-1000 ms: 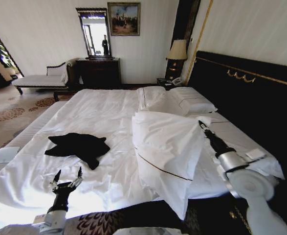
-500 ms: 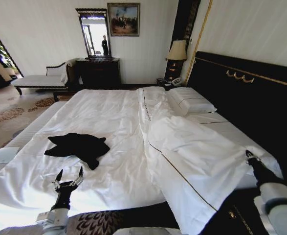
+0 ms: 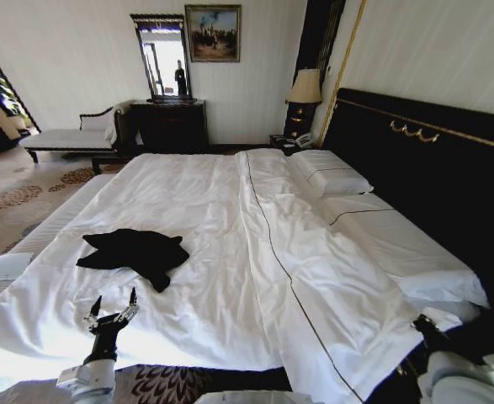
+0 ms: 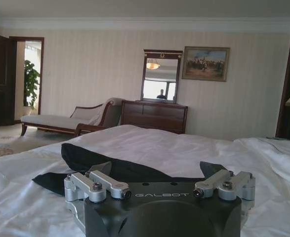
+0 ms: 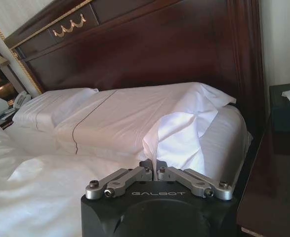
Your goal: Fold the clothes on the bed.
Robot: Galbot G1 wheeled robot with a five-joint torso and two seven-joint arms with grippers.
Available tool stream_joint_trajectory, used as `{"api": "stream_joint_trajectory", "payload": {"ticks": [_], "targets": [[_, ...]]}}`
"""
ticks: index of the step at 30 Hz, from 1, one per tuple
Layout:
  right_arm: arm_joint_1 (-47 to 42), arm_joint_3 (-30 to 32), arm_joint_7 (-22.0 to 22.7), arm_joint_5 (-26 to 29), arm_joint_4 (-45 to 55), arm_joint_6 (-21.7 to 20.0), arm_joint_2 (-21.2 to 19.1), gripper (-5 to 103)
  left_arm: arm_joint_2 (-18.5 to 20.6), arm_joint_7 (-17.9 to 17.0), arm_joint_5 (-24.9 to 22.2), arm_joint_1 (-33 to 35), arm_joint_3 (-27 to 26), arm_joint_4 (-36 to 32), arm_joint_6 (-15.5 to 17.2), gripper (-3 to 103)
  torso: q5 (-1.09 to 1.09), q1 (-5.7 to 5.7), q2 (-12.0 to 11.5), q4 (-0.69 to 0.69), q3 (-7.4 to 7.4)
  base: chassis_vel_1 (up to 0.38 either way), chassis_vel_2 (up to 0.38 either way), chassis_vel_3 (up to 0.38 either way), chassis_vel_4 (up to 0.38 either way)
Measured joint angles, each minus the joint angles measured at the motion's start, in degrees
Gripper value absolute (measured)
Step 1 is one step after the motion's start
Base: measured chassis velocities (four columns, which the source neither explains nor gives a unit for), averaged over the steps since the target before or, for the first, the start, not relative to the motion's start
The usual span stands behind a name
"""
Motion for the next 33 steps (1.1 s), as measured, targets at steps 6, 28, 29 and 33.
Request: {"api": "stream_joint_trajectory", "payload": {"ticks": [6,28,29,33], "targets": [[-2.6,-0.6,-3.3,-2.0,-6.8,3.8,0.9,0,0.4,0.0,-0.5,0.2,-0.7,0.2,0.0,100,0.03,0.0,0.0,-0.02,0.0,0.0,0.0,0.0,0.0],[3.4,-10.2,-8.7,-17.1,-40.7,18.3,0.2,0,-1.1,-0.1,2.1,2.1,-1.3,-1.2,0.0,100,0.03,0.0,0.0,-0.01,0.0,0.0,0.0,0.0,0.0],[4.0,-10.6,-8.7,-17.4,-41.6,18.6,0.3,0,-1.3,-0.1,2.5,2.2,-1.2,-1.3,0.0,100,0.03,0.0,0.0,-0.01,0.0,0.0,0.0,0.0,0.0],[4.9,-11.4,-8.5,-17.7,-43.2,19.0,0.3,0,-1.7,-0.1,3.2,2.4,-1.0,-1.5,0.0,100,0.03,0.0,0.0,-0.01,0.0,0.0,0.0,0.0,0.0]]}}
